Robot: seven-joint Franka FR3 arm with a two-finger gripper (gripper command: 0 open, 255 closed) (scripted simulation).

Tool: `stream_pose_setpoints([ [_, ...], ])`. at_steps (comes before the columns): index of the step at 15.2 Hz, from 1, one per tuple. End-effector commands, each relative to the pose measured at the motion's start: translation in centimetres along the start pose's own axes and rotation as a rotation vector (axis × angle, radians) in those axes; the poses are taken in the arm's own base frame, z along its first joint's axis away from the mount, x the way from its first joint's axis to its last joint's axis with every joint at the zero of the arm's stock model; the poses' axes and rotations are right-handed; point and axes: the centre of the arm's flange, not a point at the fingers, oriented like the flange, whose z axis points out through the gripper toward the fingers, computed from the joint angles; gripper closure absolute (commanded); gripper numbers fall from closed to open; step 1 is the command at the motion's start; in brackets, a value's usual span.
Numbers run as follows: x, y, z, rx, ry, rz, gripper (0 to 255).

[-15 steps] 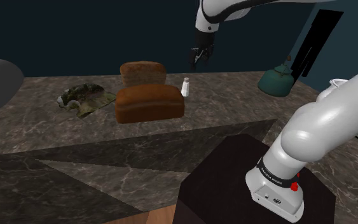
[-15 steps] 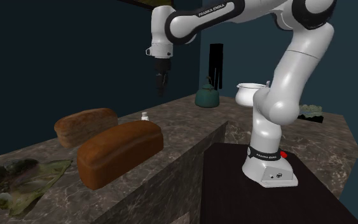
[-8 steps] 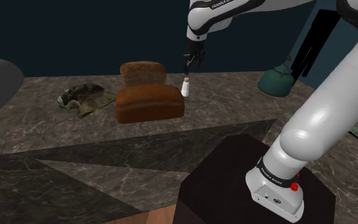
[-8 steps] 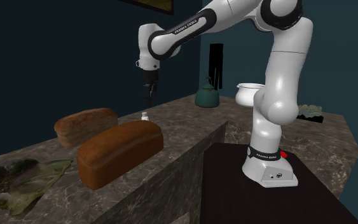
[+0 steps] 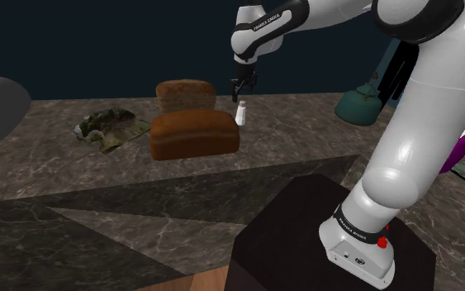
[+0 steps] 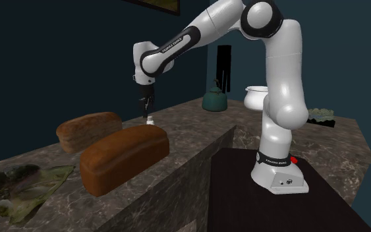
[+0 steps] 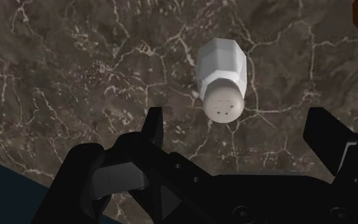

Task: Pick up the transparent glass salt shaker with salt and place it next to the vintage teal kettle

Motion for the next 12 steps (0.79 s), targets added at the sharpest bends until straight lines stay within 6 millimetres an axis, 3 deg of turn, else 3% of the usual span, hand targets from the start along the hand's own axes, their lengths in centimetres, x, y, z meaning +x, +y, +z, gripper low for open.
stream_pose_setpoints([
  [1, 0.2, 0.1, 1.1, -0.001, 0.0, 0.001, 0],
  [6, 0.2, 0.1, 3.5, -0.001, 0.0, 0.001, 0],
  [12, 0.2, 0.1, 3.5, -0.001, 0.0, 0.001, 0],
])
